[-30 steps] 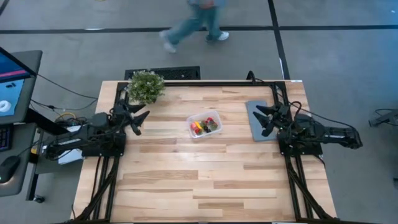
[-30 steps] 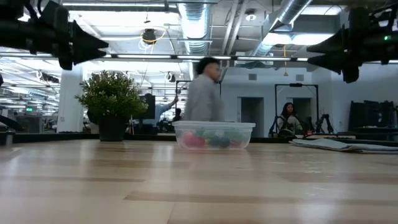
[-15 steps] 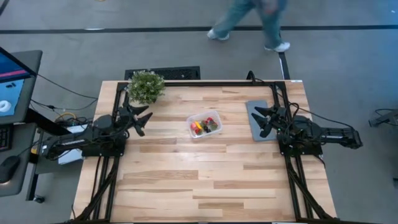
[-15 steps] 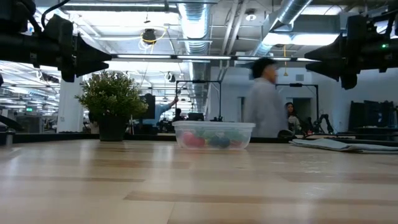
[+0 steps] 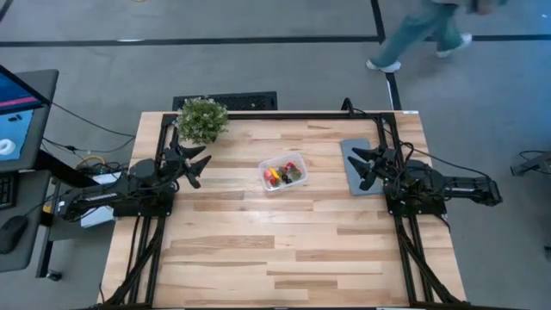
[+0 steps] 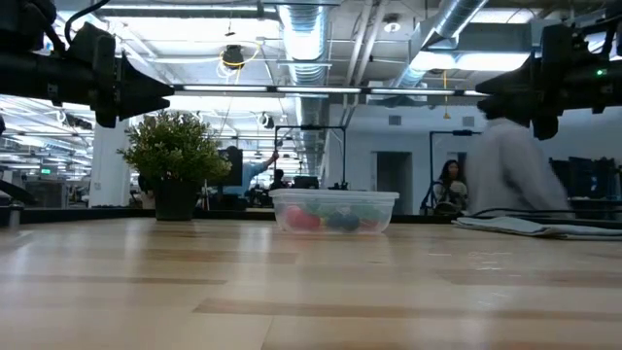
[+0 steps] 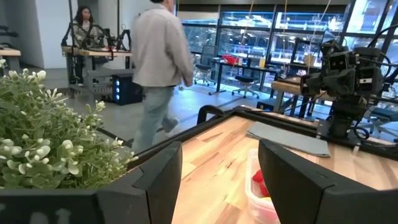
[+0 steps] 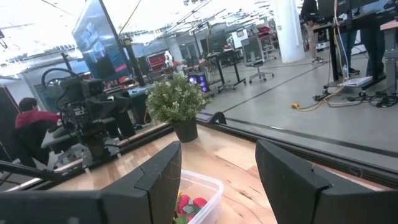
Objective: Pick and placing Produce into tupperware
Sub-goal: Return to Home Position
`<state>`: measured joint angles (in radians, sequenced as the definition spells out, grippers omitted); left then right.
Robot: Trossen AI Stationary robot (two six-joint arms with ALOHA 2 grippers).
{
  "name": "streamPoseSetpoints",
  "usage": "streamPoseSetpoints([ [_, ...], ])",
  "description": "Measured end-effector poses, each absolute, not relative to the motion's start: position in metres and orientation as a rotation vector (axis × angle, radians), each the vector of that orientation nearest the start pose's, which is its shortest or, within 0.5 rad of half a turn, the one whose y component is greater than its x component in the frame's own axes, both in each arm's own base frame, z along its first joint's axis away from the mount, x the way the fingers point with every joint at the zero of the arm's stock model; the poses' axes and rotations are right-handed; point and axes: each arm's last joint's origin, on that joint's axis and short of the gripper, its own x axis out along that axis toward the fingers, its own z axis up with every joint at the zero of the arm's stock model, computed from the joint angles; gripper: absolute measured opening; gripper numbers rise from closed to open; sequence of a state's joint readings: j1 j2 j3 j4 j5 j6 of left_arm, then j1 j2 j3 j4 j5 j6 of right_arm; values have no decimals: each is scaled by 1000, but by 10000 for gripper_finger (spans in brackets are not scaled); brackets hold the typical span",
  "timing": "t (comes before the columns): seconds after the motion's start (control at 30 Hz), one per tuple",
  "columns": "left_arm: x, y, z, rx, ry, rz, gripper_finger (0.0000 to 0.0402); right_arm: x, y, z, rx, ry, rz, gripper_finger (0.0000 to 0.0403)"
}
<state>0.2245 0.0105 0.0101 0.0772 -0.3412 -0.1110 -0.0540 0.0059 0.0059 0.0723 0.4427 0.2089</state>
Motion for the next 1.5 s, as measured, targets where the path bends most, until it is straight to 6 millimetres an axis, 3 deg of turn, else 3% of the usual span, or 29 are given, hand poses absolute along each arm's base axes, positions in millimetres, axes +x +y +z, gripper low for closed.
streamPoseSetpoints([
  [1.5, 91, 31, 173, -126, -109, 557, 203, 94, -17, 172, 220, -123, -487, 230],
])
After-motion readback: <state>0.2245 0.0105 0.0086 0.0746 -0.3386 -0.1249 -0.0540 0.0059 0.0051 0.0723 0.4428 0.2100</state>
